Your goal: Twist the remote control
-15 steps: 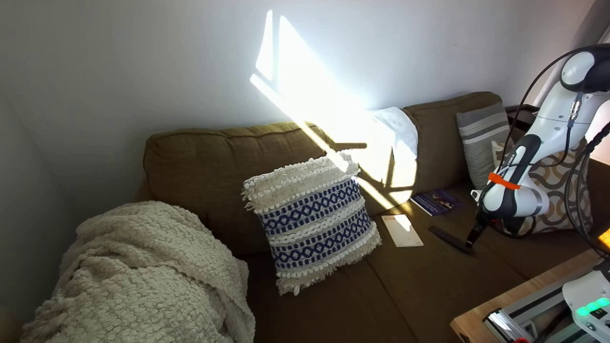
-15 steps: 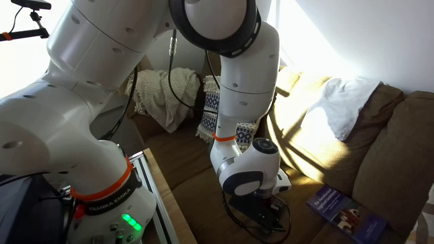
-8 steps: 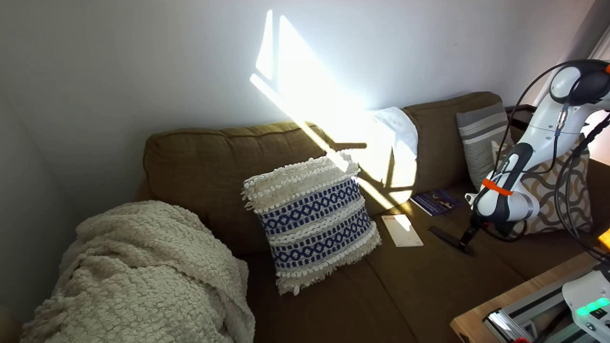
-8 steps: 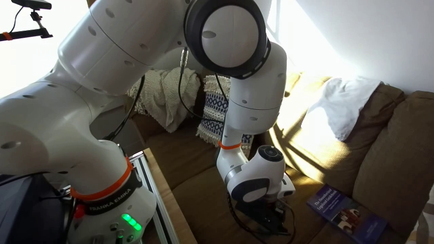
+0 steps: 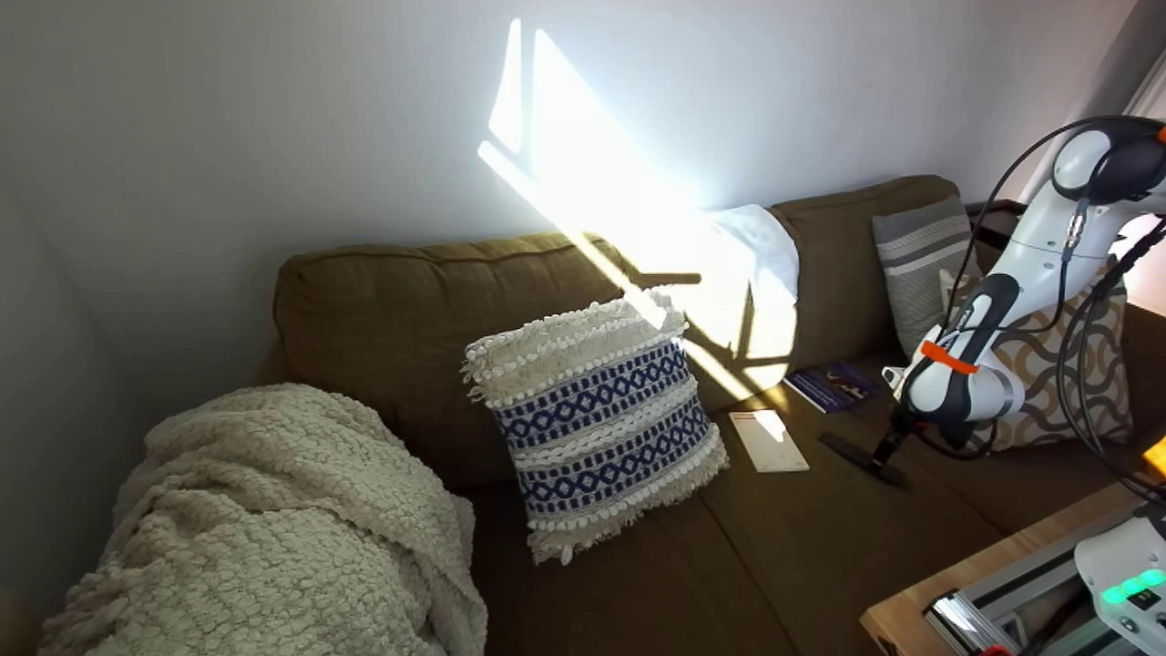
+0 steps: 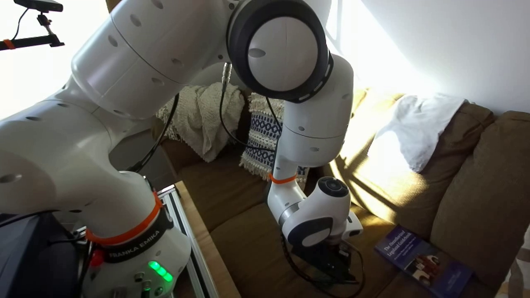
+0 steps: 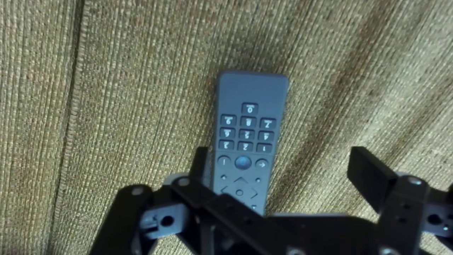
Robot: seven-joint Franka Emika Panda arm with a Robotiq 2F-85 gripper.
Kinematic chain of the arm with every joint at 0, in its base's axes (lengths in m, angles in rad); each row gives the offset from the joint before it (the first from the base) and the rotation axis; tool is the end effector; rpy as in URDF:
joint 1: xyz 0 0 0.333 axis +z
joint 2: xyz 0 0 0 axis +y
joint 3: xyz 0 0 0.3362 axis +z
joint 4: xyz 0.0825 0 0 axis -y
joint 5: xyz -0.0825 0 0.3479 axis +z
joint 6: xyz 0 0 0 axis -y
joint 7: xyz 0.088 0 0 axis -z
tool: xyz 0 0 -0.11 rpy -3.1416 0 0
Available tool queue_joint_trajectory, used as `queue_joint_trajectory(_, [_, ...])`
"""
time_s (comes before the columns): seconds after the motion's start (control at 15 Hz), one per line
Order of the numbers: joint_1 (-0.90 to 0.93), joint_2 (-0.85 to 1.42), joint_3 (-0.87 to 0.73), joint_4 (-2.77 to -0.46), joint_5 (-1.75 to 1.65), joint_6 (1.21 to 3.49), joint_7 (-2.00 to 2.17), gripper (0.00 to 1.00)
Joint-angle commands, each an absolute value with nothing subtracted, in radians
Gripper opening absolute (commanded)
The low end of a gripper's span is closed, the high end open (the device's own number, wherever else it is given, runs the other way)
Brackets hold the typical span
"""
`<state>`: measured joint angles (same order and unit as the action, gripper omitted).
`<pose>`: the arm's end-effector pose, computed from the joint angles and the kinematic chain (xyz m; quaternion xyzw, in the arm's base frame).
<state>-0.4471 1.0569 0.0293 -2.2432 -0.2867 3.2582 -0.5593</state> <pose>0.4146 -0.1498 -0.0422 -0.9782 -0.2041 0.0012 0.0373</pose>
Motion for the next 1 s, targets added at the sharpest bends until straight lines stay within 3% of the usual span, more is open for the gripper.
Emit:
queue_joint_trajectory(0.0, [-0.512,1.123,0.071,-2.157,-0.343,3.224,-0.54,1.0])
queue_joint_trajectory(0.33, [-0.547,1.19,0.118,-2.069,-0.34,3.16,-0.549,1.0])
queue_joint_trajectory(0.4, [-0.55,1.2,0.124,-2.056,-0.336,3.151,-0.551,0.91])
queue_joint_trajectory(0.47, [-0.546,1.205,0.123,-2.045,-0.331,3.142,-0.551,0.74])
queue_joint_trajectory(0.73, [-0.54,1.207,0.112,-2.015,-0.323,3.112,-0.551,0.42])
queue_joint_trajectory(0.8, [-0.537,1.205,0.108,-2.012,-0.32,3.106,-0.55,0.85])
queue_joint_trajectory(0.93, [-0.533,1.204,0.105,-2.006,-0.317,3.094,-0.552,0.81])
